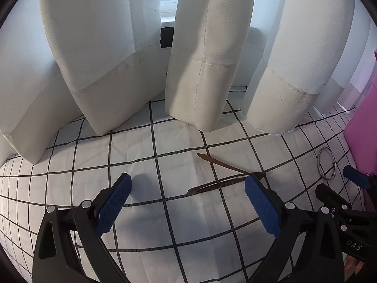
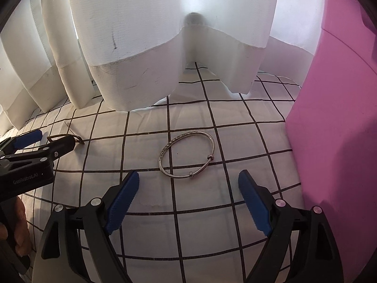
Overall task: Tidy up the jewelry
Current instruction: 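Withdraw both tools from the tub toward the brown hair clip, then close the left tool on the brown hair clip while the right tool grips the small silver bangle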
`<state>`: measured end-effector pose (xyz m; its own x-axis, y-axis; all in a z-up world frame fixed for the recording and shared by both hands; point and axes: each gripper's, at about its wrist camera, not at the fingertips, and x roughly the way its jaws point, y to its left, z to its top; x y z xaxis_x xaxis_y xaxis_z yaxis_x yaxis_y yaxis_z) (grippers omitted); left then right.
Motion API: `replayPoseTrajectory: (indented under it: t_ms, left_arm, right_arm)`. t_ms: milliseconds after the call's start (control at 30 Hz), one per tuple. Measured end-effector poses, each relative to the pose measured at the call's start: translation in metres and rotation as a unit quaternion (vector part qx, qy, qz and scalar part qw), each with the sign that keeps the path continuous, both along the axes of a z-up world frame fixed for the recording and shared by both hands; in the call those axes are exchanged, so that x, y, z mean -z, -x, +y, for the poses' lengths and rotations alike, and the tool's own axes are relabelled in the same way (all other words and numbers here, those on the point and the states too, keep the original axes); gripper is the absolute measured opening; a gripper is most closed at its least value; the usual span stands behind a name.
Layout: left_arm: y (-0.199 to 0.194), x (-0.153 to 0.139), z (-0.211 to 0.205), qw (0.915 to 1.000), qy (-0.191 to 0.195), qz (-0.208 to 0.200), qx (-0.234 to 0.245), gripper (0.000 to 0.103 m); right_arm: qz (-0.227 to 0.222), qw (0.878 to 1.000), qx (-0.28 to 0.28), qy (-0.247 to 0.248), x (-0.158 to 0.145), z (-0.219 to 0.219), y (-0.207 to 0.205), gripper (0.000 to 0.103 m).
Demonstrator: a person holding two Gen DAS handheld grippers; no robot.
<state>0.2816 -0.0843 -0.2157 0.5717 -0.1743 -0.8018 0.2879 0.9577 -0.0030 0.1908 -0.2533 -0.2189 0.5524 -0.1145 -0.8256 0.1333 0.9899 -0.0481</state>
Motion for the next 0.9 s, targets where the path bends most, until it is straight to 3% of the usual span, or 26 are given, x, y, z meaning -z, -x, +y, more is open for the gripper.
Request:
replayPoseTrajectory:
  t_ms: [300,533,733,867,900]
  left_arm:
    - [-0.011,0.003,-0.016,0.9999,-0.012,-0.001,0.000,0.098]
    - [-0.006,-0.001,-0.015,1.0000,-0.007,-0.006,-0.002,0.095]
    - [0.011,-0.002,-0.018,0.9996,-0.004,-0.027,0.012,0.063]
    - [0.023,-0.003,-0.025,0.9986,-0.009,-0.044,0.027,0.019]
    - [0.026,-0.003,-0.027,0.9983,-0.015,-0.049,0.027,0.013]
  right_arm:
    - [-0.011,1.000,0.006,0.002,0.004,-0.005,-0.012,0.090]
    - [-0.012,1.000,-0.003,0.001,0.007,-0.001,-0.020,0.091]
    - [-0.015,1.000,-0.009,-0.001,0.005,-0.002,-0.015,0.089]
    - [-0.022,0.999,-0.023,0.001,0.005,0.003,-0.007,0.078]
    - [-0.025,0.999,-0.025,0.001,0.005,0.006,-0.004,0.072]
